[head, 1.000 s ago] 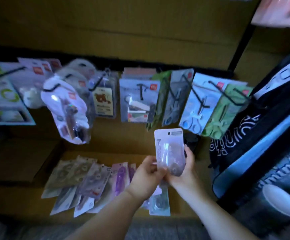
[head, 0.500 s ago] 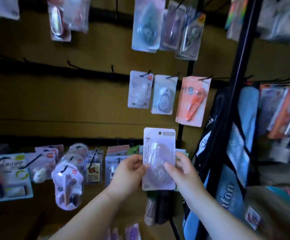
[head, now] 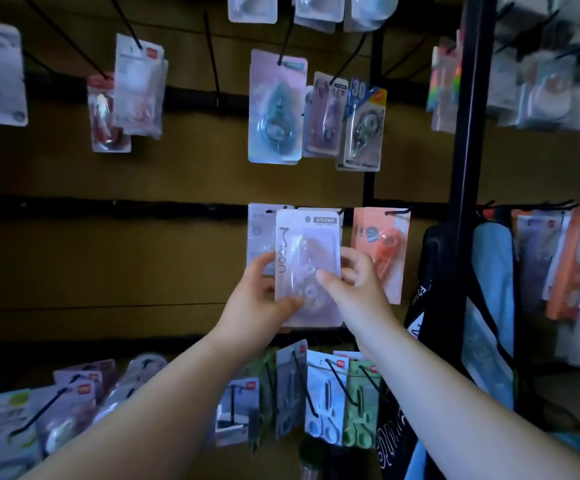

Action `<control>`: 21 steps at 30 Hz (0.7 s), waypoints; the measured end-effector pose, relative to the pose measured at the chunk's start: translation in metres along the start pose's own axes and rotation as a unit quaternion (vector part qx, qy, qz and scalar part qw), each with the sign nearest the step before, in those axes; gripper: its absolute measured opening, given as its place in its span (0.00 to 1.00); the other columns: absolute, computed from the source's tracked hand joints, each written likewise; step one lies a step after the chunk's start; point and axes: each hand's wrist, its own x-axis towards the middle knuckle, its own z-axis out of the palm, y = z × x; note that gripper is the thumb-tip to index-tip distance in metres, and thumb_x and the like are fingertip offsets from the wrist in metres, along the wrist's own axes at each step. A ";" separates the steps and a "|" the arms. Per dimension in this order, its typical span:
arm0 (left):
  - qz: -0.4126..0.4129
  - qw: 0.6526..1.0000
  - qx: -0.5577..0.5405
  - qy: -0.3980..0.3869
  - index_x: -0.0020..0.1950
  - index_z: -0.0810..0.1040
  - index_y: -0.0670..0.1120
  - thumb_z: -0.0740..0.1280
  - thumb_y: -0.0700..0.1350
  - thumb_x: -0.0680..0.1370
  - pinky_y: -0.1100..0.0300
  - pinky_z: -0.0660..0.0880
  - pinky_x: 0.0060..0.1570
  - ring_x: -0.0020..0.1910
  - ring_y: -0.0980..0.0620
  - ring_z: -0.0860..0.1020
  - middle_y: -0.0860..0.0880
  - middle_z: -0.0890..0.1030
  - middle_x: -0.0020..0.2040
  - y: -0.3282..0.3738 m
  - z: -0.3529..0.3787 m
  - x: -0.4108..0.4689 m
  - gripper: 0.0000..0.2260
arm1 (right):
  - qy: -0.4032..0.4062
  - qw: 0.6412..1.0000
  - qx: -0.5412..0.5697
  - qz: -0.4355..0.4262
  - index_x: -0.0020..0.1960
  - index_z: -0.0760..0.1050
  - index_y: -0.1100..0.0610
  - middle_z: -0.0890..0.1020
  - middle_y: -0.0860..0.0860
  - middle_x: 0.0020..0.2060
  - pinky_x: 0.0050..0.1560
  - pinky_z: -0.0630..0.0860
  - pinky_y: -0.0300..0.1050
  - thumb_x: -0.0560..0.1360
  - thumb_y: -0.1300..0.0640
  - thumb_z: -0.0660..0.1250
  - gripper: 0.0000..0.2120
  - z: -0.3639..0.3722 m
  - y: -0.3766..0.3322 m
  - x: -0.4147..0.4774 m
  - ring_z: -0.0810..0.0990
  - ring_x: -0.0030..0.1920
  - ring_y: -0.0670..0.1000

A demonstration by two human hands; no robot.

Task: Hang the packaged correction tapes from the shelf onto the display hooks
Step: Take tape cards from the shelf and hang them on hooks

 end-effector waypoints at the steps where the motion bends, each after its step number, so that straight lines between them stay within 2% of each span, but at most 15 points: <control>1: 0.008 1.000 0.006 0.014 0.60 0.63 0.58 0.68 0.37 0.73 0.64 0.77 0.41 0.42 0.56 0.79 0.53 0.79 0.44 -0.001 -0.008 0.000 0.24 | -0.011 1.000 -0.009 -0.002 0.63 0.63 0.49 0.77 0.48 0.50 0.48 0.72 0.36 0.75 0.58 0.63 0.18 0.009 -0.002 0.002 0.75 0.49 0.47; 2: 0.015 0.999 0.014 0.028 0.59 0.63 0.58 0.68 0.37 0.73 0.62 0.78 0.43 0.43 0.55 0.80 0.51 0.79 0.45 -0.002 -0.017 0.000 0.24 | -0.024 1.000 -0.009 -0.005 0.61 0.63 0.48 0.77 0.47 0.48 0.47 0.72 0.38 0.75 0.57 0.63 0.17 0.018 -0.002 0.005 0.75 0.48 0.47; 4: 0.020 0.998 0.025 0.054 0.58 0.63 0.59 0.67 0.36 0.73 0.54 0.78 0.49 0.47 0.50 0.80 0.49 0.79 0.46 -0.003 -0.035 0.000 0.24 | -0.048 0.999 0.004 -0.018 0.56 0.61 0.47 0.75 0.42 0.41 0.38 0.72 0.30 0.76 0.58 0.63 0.15 0.037 -0.004 0.008 0.74 0.41 0.42; 7: 0.018 0.996 0.017 0.088 0.58 0.64 0.59 0.66 0.34 0.74 0.54 0.79 0.48 0.48 0.49 0.80 0.48 0.79 0.47 -0.006 -0.060 -0.001 0.23 | -0.067 0.997 0.005 -0.033 0.54 0.60 0.46 0.74 0.42 0.39 0.29 0.69 0.23 0.76 0.59 0.63 0.14 0.066 -0.005 0.012 0.72 0.38 0.38; 11: 0.016 0.993 0.015 0.117 0.60 0.65 0.57 0.66 0.35 0.74 0.56 0.78 0.47 0.49 0.48 0.81 0.46 0.80 0.49 -0.013 -0.083 -0.002 0.23 | -0.091 0.995 0.002 -0.031 0.55 0.60 0.46 0.73 0.41 0.38 0.31 0.68 0.26 0.76 0.58 0.62 0.14 0.095 -0.005 0.015 0.72 0.37 0.38; 13: 0.005 0.993 0.014 0.117 0.62 0.64 0.56 0.66 0.35 0.74 0.54 0.79 0.50 0.49 0.48 0.81 0.45 0.80 0.50 -0.016 -0.089 -0.002 0.23 | -0.095 0.995 -0.004 -0.027 0.56 0.61 0.46 0.74 0.42 0.38 0.29 0.68 0.23 0.77 0.59 0.61 0.14 0.102 -0.005 0.015 0.71 0.37 0.38; 16: -0.004 0.993 0.019 0.115 0.60 0.64 0.58 0.66 0.36 0.74 0.50 0.78 0.53 0.50 0.46 0.81 0.44 0.79 0.50 -0.016 -0.090 0.000 0.23 | -0.084 0.996 -0.012 -0.023 0.61 0.63 0.50 0.75 0.46 0.42 0.26 0.66 0.18 0.77 0.59 0.61 0.16 0.105 -0.005 0.014 0.71 0.37 0.38; 21: -0.002 0.993 -0.016 0.120 0.60 0.64 0.58 0.64 0.34 0.75 0.50 0.78 0.49 0.49 0.45 0.80 0.43 0.79 0.49 -0.017 -0.087 0.004 0.23 | -0.064 0.996 -0.044 -0.052 0.64 0.64 0.52 0.78 0.48 0.47 0.30 0.69 0.24 0.76 0.58 0.62 0.18 0.105 -0.010 0.014 0.73 0.38 0.39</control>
